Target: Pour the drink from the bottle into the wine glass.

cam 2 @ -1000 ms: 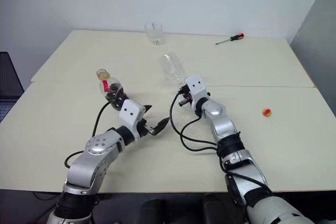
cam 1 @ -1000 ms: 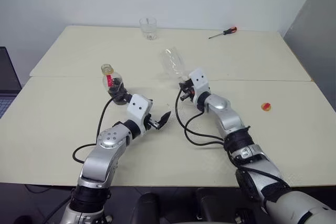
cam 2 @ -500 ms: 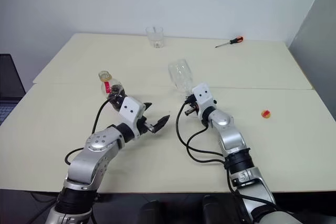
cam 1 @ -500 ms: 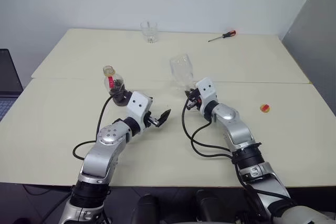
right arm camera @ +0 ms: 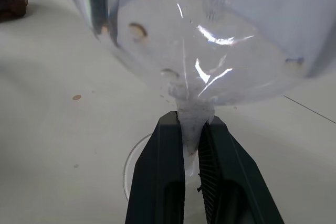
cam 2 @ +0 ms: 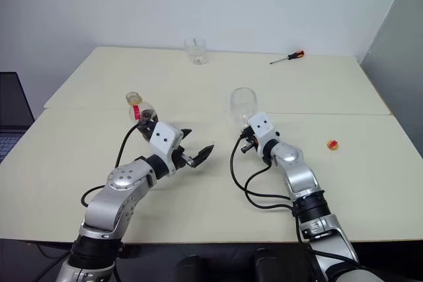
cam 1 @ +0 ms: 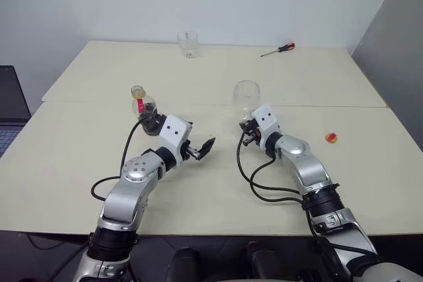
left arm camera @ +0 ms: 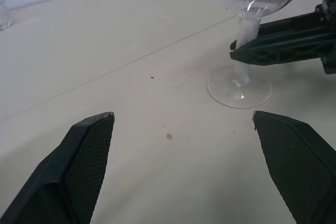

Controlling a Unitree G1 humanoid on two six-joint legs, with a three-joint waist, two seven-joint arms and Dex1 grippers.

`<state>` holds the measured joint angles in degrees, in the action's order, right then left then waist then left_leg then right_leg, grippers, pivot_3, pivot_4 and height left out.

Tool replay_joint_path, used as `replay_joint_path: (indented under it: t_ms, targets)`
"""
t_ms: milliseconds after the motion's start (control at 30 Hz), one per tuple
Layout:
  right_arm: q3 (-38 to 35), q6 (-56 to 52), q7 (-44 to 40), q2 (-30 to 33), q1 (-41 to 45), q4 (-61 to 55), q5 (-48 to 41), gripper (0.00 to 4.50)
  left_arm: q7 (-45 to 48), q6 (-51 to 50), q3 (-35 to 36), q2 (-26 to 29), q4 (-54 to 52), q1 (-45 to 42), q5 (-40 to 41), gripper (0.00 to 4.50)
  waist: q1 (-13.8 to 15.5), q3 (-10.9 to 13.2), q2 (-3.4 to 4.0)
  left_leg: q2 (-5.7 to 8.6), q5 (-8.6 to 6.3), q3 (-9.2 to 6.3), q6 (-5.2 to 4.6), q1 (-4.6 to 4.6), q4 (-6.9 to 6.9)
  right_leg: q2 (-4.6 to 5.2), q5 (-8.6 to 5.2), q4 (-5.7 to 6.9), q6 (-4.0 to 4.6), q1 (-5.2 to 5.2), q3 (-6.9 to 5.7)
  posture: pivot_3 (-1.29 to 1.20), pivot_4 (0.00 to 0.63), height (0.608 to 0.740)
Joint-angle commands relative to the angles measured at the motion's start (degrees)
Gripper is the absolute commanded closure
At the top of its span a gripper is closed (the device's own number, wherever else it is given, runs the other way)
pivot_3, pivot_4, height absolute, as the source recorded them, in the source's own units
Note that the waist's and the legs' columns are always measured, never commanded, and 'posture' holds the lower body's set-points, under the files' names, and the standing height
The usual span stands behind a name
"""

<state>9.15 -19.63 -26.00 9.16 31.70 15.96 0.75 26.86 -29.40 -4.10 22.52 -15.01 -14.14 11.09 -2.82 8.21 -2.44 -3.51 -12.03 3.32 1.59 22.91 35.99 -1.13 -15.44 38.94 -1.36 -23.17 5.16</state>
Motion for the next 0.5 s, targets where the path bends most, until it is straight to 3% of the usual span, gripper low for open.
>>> replay_joint_path:
  t_ms: [33,200,500]
  targets:
    - [-0.3,-4.8,0.6,0.1,-2.0,3.5,-0.2,4.38,0.0,1.5,1.3,0.0,-0.9,-0.6,0.2,0.00,0.0,0.0,0.00,0.00,0.00,-0.01,0.00,0.00,0.00,0.00,0.00,0.00,0.00,0.00,-0.01,0.00,0.150,0.740]
    - [-1.8,-6.0,0.7,-1.7,0.5,-1.2,-3.0,4.38,0.9,1.1,2.9,0.3,-2.0,-0.3,2.1,0.00,-0.3,0.0,0.01,-0.03,0.00,-0.01,0.00,0.02,-0.02,-0.02,0.00,0.00,0.00,-0.03,0.02,0.00,0.150,0.740]
    - [-1.3,-8.0,1.1,-4.8,4.7,-2.4,-4.6,4.38,11.0,0.9,11.6,4.3,-6.2,6.4,14.7,0.00,-0.9,0.2,0.05,-0.08,-0.01,-0.05,0.01,0.10,-0.23,-0.05,-0.10,0.00,0.17,-0.26,-0.01,0.00,0.150,0.740]
